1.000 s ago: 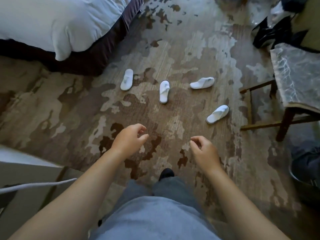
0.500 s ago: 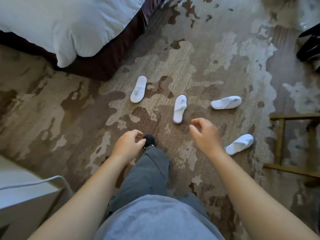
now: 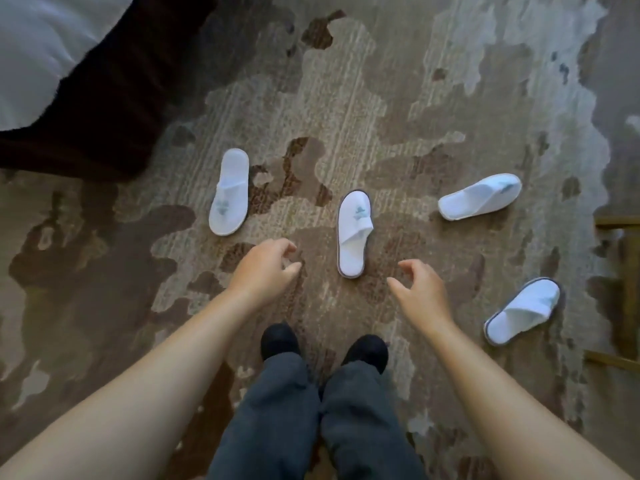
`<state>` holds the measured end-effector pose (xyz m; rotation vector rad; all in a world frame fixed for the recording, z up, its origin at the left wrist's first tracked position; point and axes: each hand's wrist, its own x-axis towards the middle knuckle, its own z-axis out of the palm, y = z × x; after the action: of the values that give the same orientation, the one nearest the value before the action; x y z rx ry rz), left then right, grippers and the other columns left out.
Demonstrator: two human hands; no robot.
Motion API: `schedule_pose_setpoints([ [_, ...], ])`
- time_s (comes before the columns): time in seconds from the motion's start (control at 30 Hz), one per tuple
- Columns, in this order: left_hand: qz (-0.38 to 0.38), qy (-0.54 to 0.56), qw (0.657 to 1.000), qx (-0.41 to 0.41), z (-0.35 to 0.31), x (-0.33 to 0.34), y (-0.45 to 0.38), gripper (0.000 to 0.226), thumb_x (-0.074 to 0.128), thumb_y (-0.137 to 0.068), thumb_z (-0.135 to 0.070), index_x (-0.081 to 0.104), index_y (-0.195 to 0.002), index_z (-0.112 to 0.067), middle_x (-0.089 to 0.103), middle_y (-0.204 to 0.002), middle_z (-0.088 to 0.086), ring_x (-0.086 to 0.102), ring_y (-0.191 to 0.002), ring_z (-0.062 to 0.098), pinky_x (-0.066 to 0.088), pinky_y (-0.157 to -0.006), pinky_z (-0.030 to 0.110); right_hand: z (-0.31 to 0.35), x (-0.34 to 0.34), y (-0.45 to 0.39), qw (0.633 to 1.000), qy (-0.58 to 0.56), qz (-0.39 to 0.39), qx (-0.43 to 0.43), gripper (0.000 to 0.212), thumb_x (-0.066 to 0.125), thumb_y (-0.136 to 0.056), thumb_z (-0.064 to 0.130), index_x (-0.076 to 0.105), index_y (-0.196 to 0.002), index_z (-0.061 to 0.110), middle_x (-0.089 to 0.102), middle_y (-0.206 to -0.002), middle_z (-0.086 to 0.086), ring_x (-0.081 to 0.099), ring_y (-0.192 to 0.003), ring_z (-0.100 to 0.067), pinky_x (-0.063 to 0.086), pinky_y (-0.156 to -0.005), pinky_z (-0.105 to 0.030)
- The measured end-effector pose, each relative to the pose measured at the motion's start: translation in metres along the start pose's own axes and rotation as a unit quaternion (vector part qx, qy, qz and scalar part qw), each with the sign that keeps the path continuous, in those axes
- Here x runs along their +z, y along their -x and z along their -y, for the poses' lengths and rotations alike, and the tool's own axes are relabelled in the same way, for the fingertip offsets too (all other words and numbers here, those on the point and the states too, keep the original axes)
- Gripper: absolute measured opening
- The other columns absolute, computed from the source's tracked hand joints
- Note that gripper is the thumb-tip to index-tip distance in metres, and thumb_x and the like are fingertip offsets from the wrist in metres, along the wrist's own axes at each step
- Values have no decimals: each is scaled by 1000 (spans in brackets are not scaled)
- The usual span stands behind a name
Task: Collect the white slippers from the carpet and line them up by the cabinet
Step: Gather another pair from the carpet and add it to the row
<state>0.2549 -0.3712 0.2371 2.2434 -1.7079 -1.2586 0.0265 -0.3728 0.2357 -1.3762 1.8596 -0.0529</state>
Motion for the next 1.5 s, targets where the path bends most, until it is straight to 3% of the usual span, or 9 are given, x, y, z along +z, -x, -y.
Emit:
schedule_pose_setpoints([
  [0.3,24,2,1000,-6,112,192,-217,41,56,-85,-28,49,-122,-11,54,-126,11,53,-111,24,41,-91,32,-122,197,-233,997,-35,-29,68,52,65,-78,24,44,-121,6,46,-128,-16,43,-118,-31,39,-95,-40],
  [0.57,36,73,997,-15,158,290,-290,44,61,-81,-27,48,-121,-12,56,-124,11,55,-109,24,42,-95,35,-177,280,-301,987,-84,-108,83,79,75,-68,21,30,-131,4,32,-136,-19,32,-124,-35,30,-103,-39],
  [0.7,48,112,992,-12,149,297,-286,47,61,-81,-27,46,-123,-12,55,-123,10,53,-103,19,41,-91,32,-180,276,-301,981,-124,-91,117,72,76,-66,22,38,-124,3,46,-129,-17,44,-118,-32,39,-97,-40],
  [0.9,76,181,980,-18,118,299,-294,59,65,-78,-25,40,-129,-7,53,-127,12,52,-113,25,42,-100,39,-177,249,-299,965,-237,-71,85,12,65,-78,16,55,-82,11,62,-87,-11,58,-82,-24,44,-70,-32],
  [1.07,131,303,944,12,65,300,-293,55,67,-76,-19,44,-123,-3,56,-126,15,56,-111,28,45,-98,48,-170,195,-283,933,-343,-101,40,7,61,-81,7,56,-82,3,60,-82,-13,56,-79,-22,47,-68,-31],
  [1.2,154,365,917,53,7,305,-278,36,68,-74,-12,48,-104,-9,60,-116,14,58,-105,28,48,-92,48,-186,139,-257,922,-348,-165,33,22,64,-78,5,50,-67,19,55,-67,1,53,-65,-13,45,-64,-25],
  [1.3,156,373,910,97,-35,324,-263,33,67,-75,-9,46,-99,-14,59,-106,8,58,-96,22,51,-80,36,-217,102,-235,923,-327,-197,48,9,65,-78,11,57,-80,9,55,-70,2,51,-66,-10,43,-64,-24],
  [1.37,166,362,908,126,-59,344,-256,27,66,-76,-8,46,-93,-17,59,-101,5,58,-90,18,49,-72,29,-251,83,-225,933,-285,-214,57,25,64,-80,18,57,-98,3,56,-82,-2,52,-77,-13,40,-70,-26],
  [1.5,187,315,920,142,-97,397,-251,20,64,-79,-10,49,-84,-24,61,-93,1,59,-90,22,48,-78,38,-342,61,-207,929,-243,-257,111,34,62,-81,28,54,-108,8,53,-95,1,49,-89,-13,36,-76,-27],
])
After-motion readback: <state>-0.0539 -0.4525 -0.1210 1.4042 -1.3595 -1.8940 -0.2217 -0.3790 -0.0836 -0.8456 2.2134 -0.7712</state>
